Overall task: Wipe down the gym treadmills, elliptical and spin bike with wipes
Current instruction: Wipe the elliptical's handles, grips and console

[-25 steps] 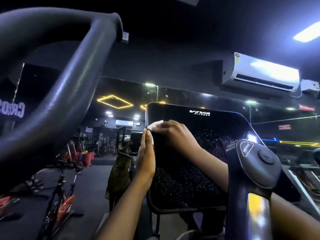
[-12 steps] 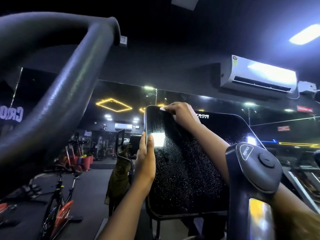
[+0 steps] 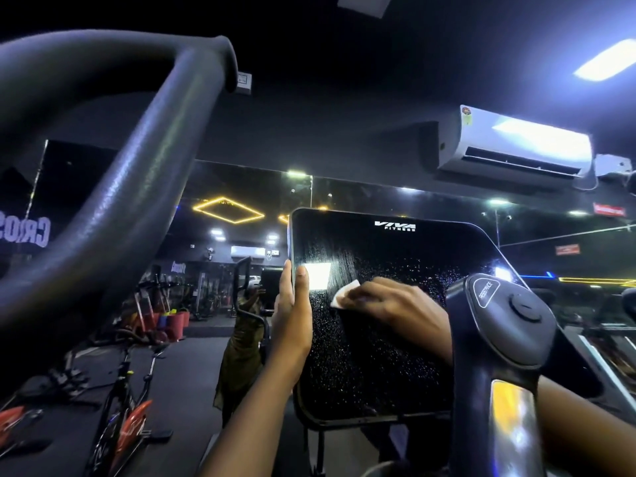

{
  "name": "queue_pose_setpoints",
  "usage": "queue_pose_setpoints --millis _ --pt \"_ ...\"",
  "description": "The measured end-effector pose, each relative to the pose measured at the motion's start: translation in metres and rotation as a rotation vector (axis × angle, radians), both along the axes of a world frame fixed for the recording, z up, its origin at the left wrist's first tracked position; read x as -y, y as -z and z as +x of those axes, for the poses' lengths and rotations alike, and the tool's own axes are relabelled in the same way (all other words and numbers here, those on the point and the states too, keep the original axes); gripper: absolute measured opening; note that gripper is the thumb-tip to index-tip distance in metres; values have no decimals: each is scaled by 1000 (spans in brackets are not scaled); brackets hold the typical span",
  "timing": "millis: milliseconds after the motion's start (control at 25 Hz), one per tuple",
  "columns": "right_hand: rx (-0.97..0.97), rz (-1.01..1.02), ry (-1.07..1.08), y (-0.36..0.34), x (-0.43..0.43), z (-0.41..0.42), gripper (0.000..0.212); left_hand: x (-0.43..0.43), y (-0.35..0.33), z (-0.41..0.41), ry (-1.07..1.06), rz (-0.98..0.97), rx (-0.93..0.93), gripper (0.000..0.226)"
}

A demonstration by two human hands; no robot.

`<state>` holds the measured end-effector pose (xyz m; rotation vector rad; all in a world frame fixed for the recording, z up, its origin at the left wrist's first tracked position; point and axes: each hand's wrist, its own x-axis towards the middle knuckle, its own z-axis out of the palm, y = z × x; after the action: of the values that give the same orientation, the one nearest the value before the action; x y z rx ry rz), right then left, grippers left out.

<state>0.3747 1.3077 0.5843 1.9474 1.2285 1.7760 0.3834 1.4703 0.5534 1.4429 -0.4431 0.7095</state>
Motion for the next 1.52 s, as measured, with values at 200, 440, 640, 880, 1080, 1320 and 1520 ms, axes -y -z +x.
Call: queue_pose_setpoints --millis 200,440,640,880,1080,1320,1520 --pt "-185 398 110 -97 6 51 31 -1 1 2 3 9 -21 71" --pt "-262 316 260 -89 4 58 49 -1 1 6 -17 4 -16 64" --pt "-237 200 205 -24 22 18 37 -1 0 4 -27 30 -22 73" --pt "-360 283 237 -26 28 4 37 0 -1 -1 -20 14 -24 58" --pt "-250 407 221 -103 30 47 42 -2 0 1 -11 16 -28 74" --pt "-230 347 311 -78 40 56 55 -2 1 3 -13 9 -16 67" --pt "-84 188 416 -8 78 63 32 -1 0 1 -22 21 -16 80"
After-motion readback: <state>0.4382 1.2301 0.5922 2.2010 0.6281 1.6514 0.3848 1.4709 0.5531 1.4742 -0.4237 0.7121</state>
